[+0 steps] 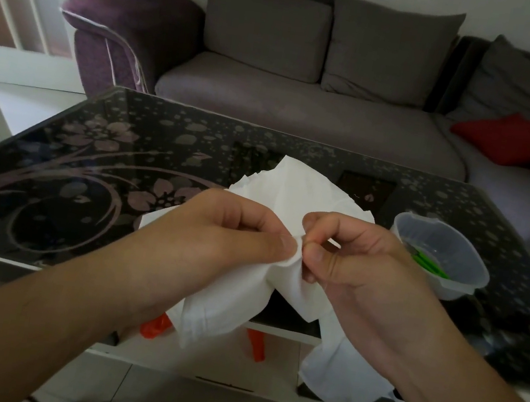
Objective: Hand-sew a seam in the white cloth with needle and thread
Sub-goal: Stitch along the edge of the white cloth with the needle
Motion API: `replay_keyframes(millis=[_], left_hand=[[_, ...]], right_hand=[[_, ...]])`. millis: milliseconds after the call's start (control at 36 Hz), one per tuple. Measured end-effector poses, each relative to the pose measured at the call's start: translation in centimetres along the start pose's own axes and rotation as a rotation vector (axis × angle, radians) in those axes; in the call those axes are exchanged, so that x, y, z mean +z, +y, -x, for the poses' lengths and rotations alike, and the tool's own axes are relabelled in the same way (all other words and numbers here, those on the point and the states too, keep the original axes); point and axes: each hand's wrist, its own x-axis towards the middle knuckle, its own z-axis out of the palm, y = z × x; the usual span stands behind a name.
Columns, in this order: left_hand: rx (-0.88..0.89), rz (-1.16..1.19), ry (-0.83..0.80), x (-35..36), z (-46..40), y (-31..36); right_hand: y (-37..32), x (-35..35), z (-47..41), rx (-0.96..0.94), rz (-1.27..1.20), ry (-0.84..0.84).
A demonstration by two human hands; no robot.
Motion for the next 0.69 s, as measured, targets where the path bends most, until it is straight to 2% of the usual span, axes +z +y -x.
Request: replay_keyframes(millis=[167, 250, 694], left_hand=[[-0.010, 0.151, -0.016, -0.5, 0.1, -0.5], [-0.031, 0.237, -0.003, -0.7, 0.1, -0.6], [-0.095, 0.285, 0.020, -0.3, 0.2, -0.1]], right_hand=[[-0.3, -0.1, -0.1, -0.129, 0.337, 0.030], [-0.6, -0.3, 0.1, -0.126, 0.474, 0.031], [-1.1, 0.1, 0.5, -0.210, 0.526, 0.114]])
